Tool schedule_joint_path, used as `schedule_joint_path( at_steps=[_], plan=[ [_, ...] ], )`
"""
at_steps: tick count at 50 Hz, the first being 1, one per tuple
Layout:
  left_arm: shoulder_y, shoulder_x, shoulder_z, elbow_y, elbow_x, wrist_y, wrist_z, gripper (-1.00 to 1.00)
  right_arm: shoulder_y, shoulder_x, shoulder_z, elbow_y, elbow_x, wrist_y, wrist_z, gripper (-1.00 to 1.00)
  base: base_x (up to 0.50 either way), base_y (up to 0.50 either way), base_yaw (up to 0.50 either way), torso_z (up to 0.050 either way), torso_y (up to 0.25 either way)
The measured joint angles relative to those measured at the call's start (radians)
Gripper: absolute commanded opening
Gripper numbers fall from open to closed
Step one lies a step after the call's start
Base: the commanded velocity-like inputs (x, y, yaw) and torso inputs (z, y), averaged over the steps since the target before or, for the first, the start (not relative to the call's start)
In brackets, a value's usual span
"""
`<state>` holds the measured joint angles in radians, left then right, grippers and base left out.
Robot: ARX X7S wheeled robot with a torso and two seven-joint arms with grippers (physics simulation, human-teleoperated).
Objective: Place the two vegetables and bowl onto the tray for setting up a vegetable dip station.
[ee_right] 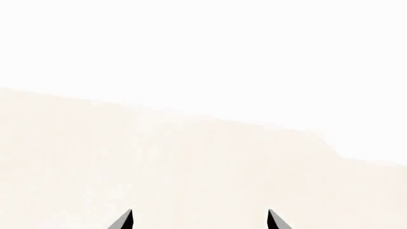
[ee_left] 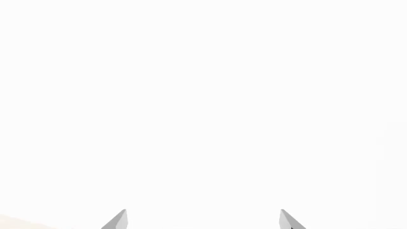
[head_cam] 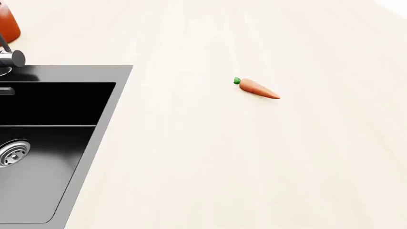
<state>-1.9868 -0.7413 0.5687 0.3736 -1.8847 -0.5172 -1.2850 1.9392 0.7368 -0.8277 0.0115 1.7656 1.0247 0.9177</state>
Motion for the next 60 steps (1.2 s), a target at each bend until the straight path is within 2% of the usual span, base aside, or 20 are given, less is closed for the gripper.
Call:
schedule_joint_path(
  at_steps=[18,30,41,60],
  plan=[
    [0.007,0.002,0.004,0.004,0.004,-0.003,0.002,1.0,-0.044,-0.003,-0.153,0.292,-0.305,-0.032,-0.652,1.0,0.0,0.0,0.0,0.0,0.0],
    [0.008,0.005,0.007,0.006,0.003,-0.006,0.003,1.0,-0.064,-0.039,-0.213,0.477,-0.431,-0.121,-0.956,1.0,0.0,0.0,0.0,0.0,0.0],
    [0.009,0.008,0.008,0.01,0.0,-0.008,0.002,1.0,-0.099,-0.048,-0.245,0.537,-0.454,-0.129,-1.101,1.0,0.0,0.0,0.0,0.0,0.0],
    [0.012,0.007,0.007,0.016,-0.003,-0.008,-0.001,1.0,-0.167,-0.105,-0.275,0.616,-0.428,-0.088,-1.213,1.0,0.0,0.0,0.0,0.0,0.0]
  ],
)
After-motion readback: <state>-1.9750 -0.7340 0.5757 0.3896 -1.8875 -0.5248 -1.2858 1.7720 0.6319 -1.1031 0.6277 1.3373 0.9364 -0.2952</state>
